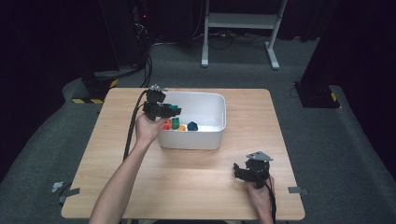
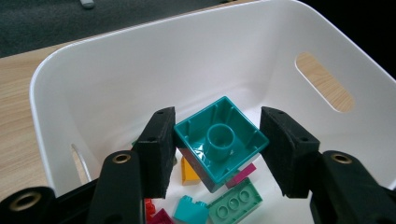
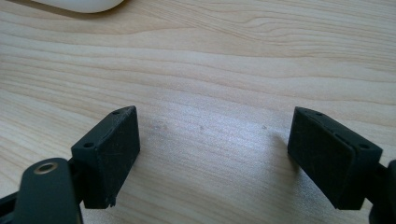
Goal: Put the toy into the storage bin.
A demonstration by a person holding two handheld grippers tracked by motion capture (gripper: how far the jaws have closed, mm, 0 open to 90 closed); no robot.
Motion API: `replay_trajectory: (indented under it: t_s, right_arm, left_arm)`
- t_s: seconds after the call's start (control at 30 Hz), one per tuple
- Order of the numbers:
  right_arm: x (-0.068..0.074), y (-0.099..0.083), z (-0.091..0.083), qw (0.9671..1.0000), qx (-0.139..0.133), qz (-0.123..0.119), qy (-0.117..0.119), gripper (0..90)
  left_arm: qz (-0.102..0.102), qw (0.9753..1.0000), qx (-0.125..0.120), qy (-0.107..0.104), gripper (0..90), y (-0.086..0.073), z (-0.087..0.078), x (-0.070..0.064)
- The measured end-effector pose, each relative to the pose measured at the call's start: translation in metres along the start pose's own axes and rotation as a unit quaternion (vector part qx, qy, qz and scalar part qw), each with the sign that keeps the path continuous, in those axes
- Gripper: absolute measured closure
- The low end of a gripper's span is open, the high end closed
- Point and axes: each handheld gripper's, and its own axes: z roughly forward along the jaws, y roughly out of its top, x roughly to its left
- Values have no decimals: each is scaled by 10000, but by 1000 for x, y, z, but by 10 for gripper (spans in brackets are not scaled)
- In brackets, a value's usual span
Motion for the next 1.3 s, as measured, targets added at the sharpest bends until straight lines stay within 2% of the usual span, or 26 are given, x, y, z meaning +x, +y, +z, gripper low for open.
replay_trajectory:
  t_s: [0.1, 0.2, 0.43, 0.77, 1.3]
  right_arm:
    - [0, 0, 0, 10000, 0, 2, 0, 167]
    - [0, 0, 0, 10000, 0, 1, 0, 167]
    - [0, 0, 0, 10000, -4, -9, -1, 167]
    - [0, 0, 0, 10000, -2, 1, -1, 167]
    - [0, 0, 0, 10000, -5, -9, -1, 167]
  left_arm:
    - [65, 10000, 4, -5, 459, 0, 2, 0]
    - [117, 9999, 33, 28, 389, -1, 3, 0]
    - [146, 9998, -114, 19, 333, -6, -5, -1]
    - [191, 9993, -309, 36, 326, -15, -30, -3]
    - [122, 9985, -528, 3, 336, -44, -60, -4]
